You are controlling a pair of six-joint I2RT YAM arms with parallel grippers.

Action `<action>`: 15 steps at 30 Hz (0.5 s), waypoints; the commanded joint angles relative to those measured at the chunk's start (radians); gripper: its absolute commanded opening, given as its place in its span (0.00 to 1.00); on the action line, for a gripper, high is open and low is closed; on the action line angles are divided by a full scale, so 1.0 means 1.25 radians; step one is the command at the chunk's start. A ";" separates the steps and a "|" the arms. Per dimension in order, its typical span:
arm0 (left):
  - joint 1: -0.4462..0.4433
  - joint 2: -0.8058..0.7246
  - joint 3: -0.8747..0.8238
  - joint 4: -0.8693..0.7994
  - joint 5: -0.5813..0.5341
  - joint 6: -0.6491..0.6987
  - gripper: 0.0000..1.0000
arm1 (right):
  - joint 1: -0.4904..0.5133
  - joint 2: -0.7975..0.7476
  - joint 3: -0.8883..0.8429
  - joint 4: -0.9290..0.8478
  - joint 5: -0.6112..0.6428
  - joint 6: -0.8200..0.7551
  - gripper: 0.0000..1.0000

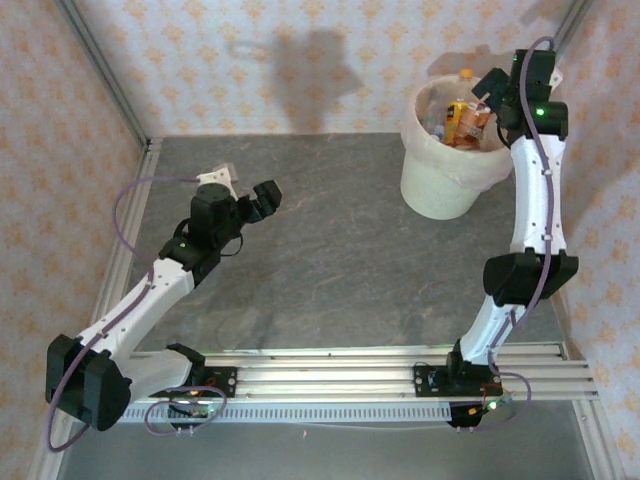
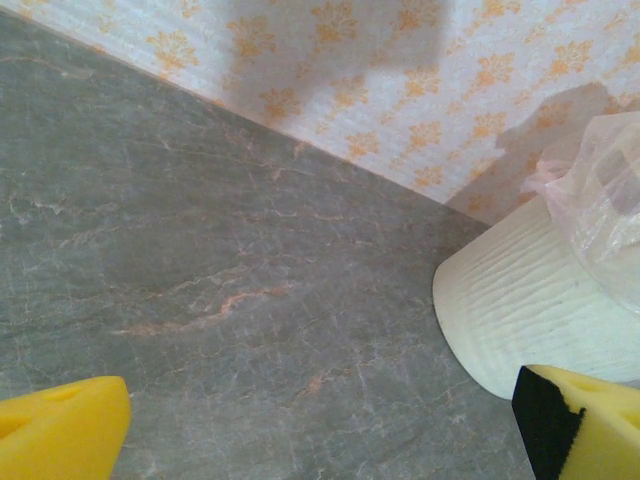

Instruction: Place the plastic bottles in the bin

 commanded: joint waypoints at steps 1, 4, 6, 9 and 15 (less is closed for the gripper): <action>-0.001 -0.001 -0.007 0.004 -0.031 0.007 1.00 | 0.001 -0.071 -0.062 0.072 0.035 -0.036 0.99; -0.001 -0.011 -0.008 -0.011 -0.068 0.006 1.00 | 0.002 -0.125 -0.150 0.134 0.041 -0.055 0.99; -0.001 -0.024 -0.008 -0.037 -0.117 0.006 1.00 | 0.002 -0.167 -0.215 0.176 0.040 -0.070 0.99; 0.001 -0.063 -0.013 -0.077 -0.210 0.015 1.00 | 0.002 -0.263 -0.353 0.280 0.020 -0.108 0.99; 0.012 -0.167 -0.036 -0.148 -0.407 0.078 1.00 | 0.001 -0.484 -0.632 0.456 -0.012 -0.182 0.99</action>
